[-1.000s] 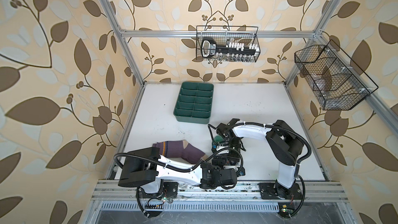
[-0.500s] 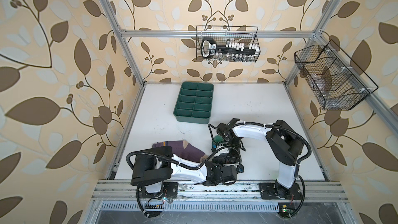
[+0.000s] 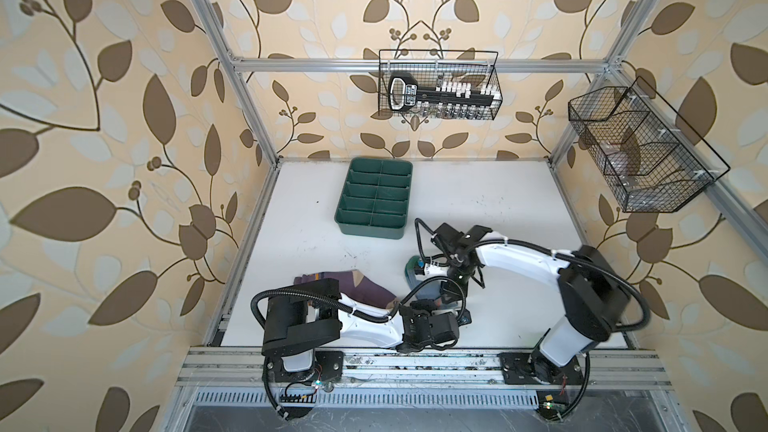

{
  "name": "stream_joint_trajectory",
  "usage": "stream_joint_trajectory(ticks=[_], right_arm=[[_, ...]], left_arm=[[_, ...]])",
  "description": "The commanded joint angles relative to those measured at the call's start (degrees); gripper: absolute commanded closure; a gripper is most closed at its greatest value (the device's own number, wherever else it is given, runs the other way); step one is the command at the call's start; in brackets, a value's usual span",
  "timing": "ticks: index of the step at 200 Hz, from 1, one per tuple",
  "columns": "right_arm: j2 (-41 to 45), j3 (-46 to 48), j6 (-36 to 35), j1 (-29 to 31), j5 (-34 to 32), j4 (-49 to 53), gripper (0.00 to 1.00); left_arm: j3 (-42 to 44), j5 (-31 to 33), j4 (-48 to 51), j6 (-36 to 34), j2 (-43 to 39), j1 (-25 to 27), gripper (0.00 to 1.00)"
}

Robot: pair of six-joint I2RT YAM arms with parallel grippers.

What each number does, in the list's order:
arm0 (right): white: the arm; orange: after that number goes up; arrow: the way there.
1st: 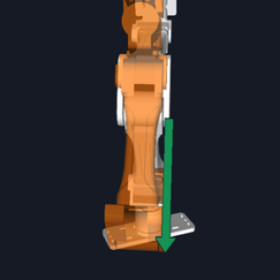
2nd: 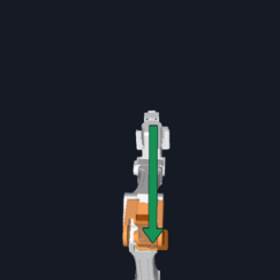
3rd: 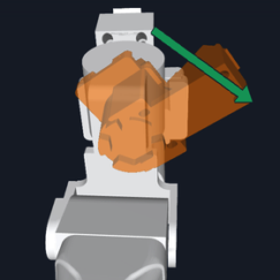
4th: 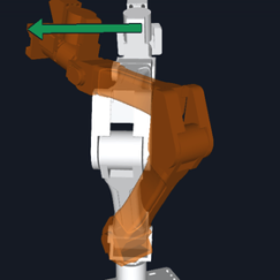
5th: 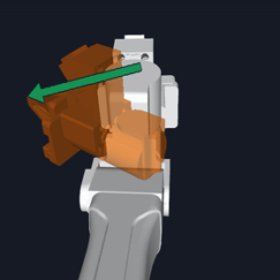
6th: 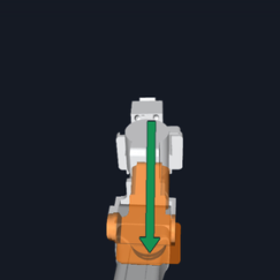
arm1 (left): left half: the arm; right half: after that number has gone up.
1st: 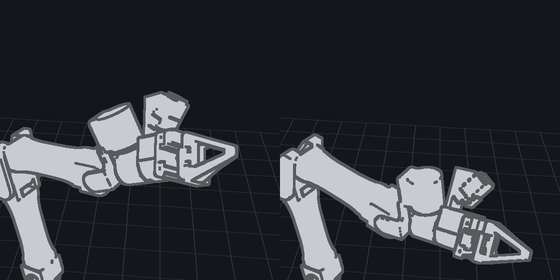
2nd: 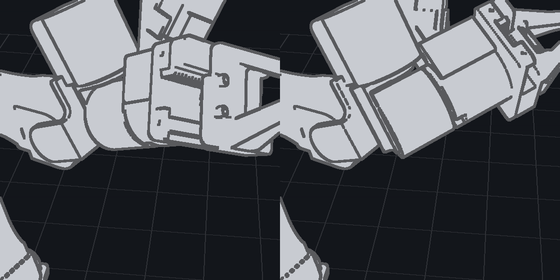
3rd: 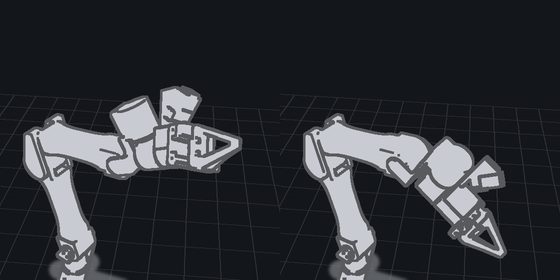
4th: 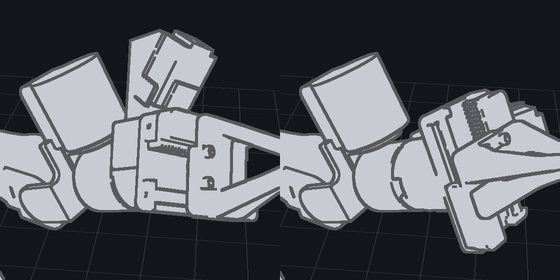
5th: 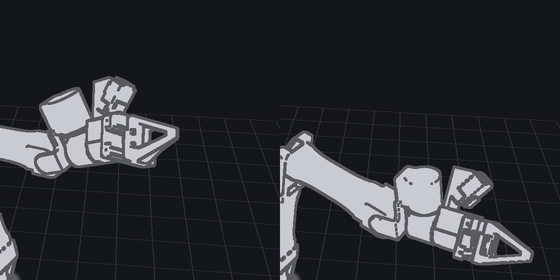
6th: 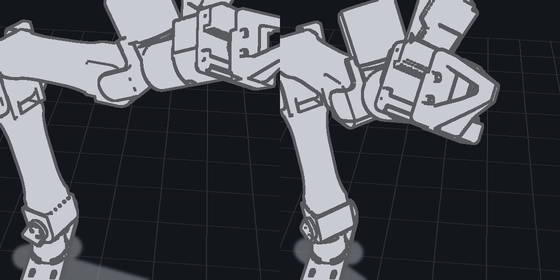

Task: Roll the socks

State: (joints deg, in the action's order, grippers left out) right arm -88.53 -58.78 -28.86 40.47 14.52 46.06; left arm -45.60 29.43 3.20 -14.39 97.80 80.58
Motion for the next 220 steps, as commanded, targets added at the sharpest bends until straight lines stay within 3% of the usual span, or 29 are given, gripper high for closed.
stream_joint_trajectory(ticks=[1,32,66,96,119,143,174,206,220], right_arm=[[11.25,4.46,0.12,-0.80,-1.17,-13.11,0.00],[27.72,9.93,7.10,-6.73,-10.97,-23.85,0.00],[49.08,15.83,26.71,-11.99,-28.94,-37.49,0.00],[64.36,23.03,30.43,-12.17,-24.64,-44.81,0.00],[68.60,23.86,24.47,-11.94,-12.22,-40.21,0.00],[70.21,24.16,17.14,-8.99,-9.28,-33.65,0.06],[70.85,25.33,7.45,1.22,-20.51,-25.98,0.13],[69.40,26.10,-7.13,18.04,-32.33,-13.78,0.16],[68.21,26.35,-9.44,24.83,-38.45,-7.85,0.15]], left_arm=[[-0.10,-8.82,7.69,0.48,-0.10,0.07,1.00],[-1.62,-15.51,13.64,-3.21,-1.88,-0.99,1.00],[-9.26,-25.04,29.30,-11.79,2.75,-3.27,1.00],[-15.49,-32.02,36.25,-11.29,7.85,-7.48,1.00],[-16.93,-34.30,36.90,-9.79,10.88,-10.68,1.00],[-16.57,-36.49,32.85,-6.31,11.36,-12.87,1.00],[-17.22,-42.00,30.87,-1.69,12.74,-15.80,1.00],[-15.98,-49.82,28.18,3.36,14.07,-19.86,1.00],[-14.35,-53.64,25.82,5.37,14.89,-21.35,1.00]])
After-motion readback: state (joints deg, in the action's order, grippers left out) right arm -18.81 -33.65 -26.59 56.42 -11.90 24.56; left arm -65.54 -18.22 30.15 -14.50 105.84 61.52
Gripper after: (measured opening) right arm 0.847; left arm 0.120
